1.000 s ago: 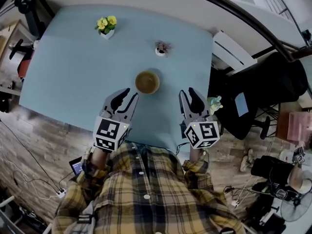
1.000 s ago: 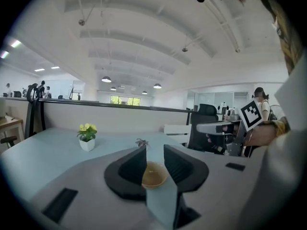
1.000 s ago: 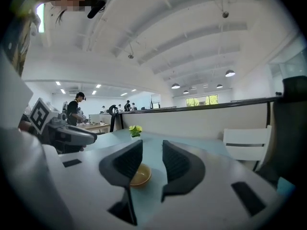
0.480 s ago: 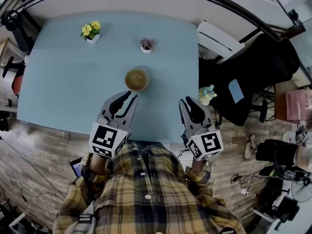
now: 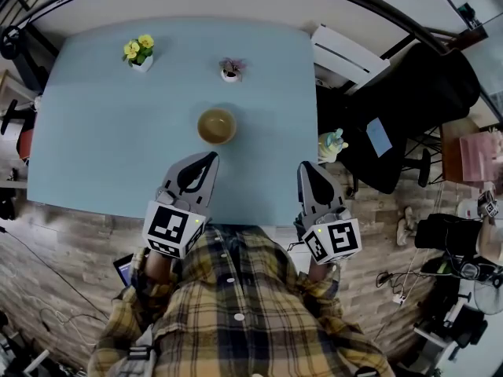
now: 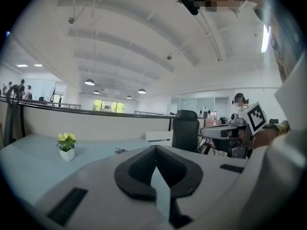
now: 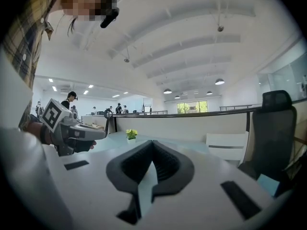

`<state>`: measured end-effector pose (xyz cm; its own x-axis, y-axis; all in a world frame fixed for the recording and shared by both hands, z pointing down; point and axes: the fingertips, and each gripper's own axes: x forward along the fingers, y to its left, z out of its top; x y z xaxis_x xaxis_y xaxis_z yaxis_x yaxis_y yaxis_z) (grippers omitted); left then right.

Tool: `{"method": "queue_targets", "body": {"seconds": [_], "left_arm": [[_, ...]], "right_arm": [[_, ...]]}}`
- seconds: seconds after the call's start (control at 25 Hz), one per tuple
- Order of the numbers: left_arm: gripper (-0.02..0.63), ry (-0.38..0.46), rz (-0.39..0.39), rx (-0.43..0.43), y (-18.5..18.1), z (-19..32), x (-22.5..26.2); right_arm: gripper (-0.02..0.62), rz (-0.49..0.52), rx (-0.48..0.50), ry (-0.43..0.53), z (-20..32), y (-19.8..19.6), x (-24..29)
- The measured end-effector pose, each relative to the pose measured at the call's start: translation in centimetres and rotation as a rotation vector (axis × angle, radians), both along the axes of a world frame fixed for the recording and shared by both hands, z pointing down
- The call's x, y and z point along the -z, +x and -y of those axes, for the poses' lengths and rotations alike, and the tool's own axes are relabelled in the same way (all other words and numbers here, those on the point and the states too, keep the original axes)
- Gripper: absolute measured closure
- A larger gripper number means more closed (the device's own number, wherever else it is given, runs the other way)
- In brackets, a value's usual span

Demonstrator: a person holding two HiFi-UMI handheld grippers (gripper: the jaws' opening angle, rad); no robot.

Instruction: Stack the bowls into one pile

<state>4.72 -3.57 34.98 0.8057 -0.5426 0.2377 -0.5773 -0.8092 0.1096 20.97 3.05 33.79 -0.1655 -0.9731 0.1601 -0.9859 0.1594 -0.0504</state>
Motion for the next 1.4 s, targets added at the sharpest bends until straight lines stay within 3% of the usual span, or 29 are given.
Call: {"method": "queue_targets", "body": {"seconds": [0.48,1.4], "left_arm": [[0.615,-0.023,-0.001,-0.012,0.0,0.9,-0.7],[0.615,-0.052,0.022,0.014,-0.7,2.9,-1.7]], "right_arm": [[0.594,0.012,-0.051,-0.033,1.0,0.9,-0.9],[0.594,0.036,-0.036,-0.072,3.9,0.6,-2.1]]}}
